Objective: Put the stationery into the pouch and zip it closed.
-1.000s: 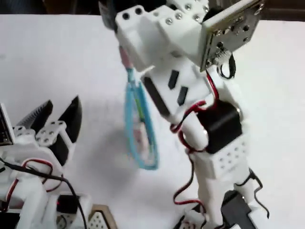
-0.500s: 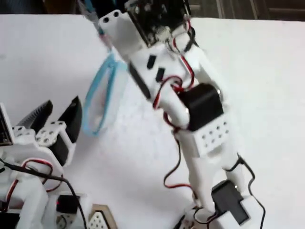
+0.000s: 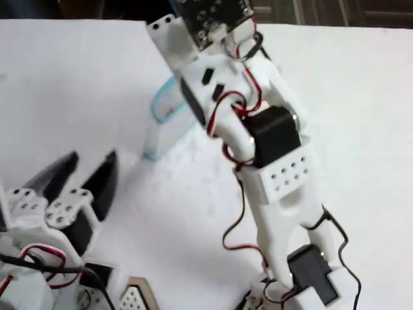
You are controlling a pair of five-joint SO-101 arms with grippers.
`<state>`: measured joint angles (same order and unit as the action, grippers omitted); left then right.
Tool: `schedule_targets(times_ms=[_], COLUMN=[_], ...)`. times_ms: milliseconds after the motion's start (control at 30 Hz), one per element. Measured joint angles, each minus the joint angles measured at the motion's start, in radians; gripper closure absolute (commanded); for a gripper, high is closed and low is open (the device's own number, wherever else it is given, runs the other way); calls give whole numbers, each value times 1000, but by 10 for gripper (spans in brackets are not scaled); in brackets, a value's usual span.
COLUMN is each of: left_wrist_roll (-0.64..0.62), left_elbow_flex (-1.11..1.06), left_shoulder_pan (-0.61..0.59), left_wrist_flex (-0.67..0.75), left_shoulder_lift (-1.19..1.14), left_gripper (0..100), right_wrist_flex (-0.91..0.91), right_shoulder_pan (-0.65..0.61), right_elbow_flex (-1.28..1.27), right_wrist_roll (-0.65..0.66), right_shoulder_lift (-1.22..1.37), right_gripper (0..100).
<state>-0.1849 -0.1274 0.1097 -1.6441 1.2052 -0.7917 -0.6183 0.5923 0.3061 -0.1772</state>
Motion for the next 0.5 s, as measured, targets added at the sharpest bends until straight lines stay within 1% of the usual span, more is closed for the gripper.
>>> schedule_targets(times_ms=[133,200,300,400,500], left_wrist_roll=[0,0,0,0,-2], left_elbow_flex=[-94,-164,-281,-376,-436], left_shoulder_pan=[146,180,167,120,52], left_wrist_flex=[6,40,126,216,278], left_shoulder_lift=[0,0,0,-3,0], left_gripper=[785,786,788,789,789], right_wrist_flex=[0,0,0,-14,-57], right_shoulder_pan=[-35,-44,-63,-94,-129], right_elbow_flex=[-2,-2,-2,-2,-2], right_wrist_roll=[0,0,0,0,0], right_shoulder_lift=[-31,-41,-64,-103,-143], right_gripper=[981,981,981,981,981])
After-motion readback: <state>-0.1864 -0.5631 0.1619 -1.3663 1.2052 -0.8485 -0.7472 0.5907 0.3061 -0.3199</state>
